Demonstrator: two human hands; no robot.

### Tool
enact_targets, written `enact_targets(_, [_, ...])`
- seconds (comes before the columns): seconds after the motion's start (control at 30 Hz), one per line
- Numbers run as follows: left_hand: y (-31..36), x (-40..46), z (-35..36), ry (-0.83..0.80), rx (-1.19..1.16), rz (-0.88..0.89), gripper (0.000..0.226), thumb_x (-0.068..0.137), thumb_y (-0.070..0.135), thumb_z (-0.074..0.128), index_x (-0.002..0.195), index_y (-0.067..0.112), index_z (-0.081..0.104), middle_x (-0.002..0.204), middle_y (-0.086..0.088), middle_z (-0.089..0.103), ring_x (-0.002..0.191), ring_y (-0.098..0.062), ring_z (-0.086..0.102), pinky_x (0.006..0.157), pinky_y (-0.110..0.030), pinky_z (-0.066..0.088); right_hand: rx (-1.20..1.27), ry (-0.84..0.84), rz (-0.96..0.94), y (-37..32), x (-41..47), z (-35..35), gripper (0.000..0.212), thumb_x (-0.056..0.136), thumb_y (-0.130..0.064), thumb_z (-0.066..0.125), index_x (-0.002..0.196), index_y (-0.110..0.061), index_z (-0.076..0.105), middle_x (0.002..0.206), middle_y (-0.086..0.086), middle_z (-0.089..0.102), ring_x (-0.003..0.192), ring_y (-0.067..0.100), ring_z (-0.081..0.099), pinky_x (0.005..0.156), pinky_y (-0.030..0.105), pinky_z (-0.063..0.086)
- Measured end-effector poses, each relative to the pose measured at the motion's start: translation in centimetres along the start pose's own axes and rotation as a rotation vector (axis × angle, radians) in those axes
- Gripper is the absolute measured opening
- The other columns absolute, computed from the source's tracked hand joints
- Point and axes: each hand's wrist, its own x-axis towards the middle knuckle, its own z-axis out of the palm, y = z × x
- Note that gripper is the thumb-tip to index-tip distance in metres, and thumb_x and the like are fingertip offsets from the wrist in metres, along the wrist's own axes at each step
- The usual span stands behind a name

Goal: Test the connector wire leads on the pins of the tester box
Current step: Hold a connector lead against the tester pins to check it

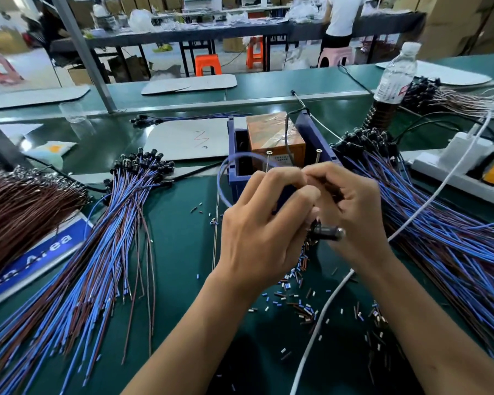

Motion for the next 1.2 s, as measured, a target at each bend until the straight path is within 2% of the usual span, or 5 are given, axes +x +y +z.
enact_targets(0.17, [0.8, -0.2, -0.1, -0.293, -0.056, -0.102, 0.036, 0.108, 0.021, 0.039, 0.107, 0.005, 0.071, 0.116, -0.004, 0.066, 0.086, -0.03, 0.066, 0.064, -0.043, 0.053, 0.135, -0.359, 0.141, 0.6, -1.3, -1.7, 0.022, 0.093, -0.014, 0.057, 0.079, -0.028, 0.067, 0.068, -0.014, 0.063, 0.06, -0.001, 0.055, 0.058, 0.012, 0.041])
enact_targets(0.4, [-0.5, -0.5, 0.1, -0.492, -0.047, -0.284, 0.018, 0.102, 0.02, 0.052, 0.115, 0.018, 0.063, 0.098, 0.002, 0.07, 0.085, -0.032, 0.065, 0.068, -0.045, 0.052, 0.235, -0.376, 0.357, 2.4, -1.7, -2.2, 0.023, 0.102, -0.018, 0.065, 0.081, -0.024, 0.074, 0.063, 0.004, 0.063, 0.05, 0.015, 0.053, 0.049, 0.023, 0.043])
enact_targets(0.77, [-3.1, -2.2, 1.8, -0.347, -0.282, -0.622, 0.016, 0.097, 0.014, 0.069, 0.081, 0.014, 0.068, 0.069, 0.011, 0.069, 0.062, -0.006, 0.059, 0.059, -0.02, 0.043, 0.242, -0.16, 0.528, 4.2, -2.0, -2.1, 0.007, 0.097, -0.012, 0.072, 0.092, -0.014, 0.077, 0.076, 0.01, 0.078, 0.049, 0.011, 0.051, 0.051, 0.026, 0.051])
enact_targets(0.97, [-3.5, -2.6, 2.2, -0.302, -0.341, -0.789, 0.015, 0.097, 0.019, 0.069, 0.082, 0.016, 0.071, 0.073, 0.005, 0.073, 0.072, -0.021, 0.066, 0.072, -0.037, 0.049, 0.276, -0.1, 0.568, 4.4, -2.1, -1.8, 0.006, 0.097, -0.006, 0.071, 0.092, -0.009, 0.074, 0.072, 0.01, 0.075, 0.048, 0.012, 0.051, 0.051, 0.027, 0.052])
enact_targets(1.2, [-4.2, -2.7, 2.4, -0.319, -0.405, -0.807, 0.012, 0.096, 0.013, 0.071, 0.087, 0.022, 0.073, 0.072, 0.011, 0.074, 0.066, -0.005, 0.065, 0.067, -0.021, 0.05, 0.329, -0.097, 0.532, 4.8, -2.1, -1.9, 0.012, 0.097, -0.001, 0.068, 0.095, -0.013, 0.07, 0.069, 0.009, 0.073, 0.063, 0.032, 0.061, 0.054, 0.03, 0.054])
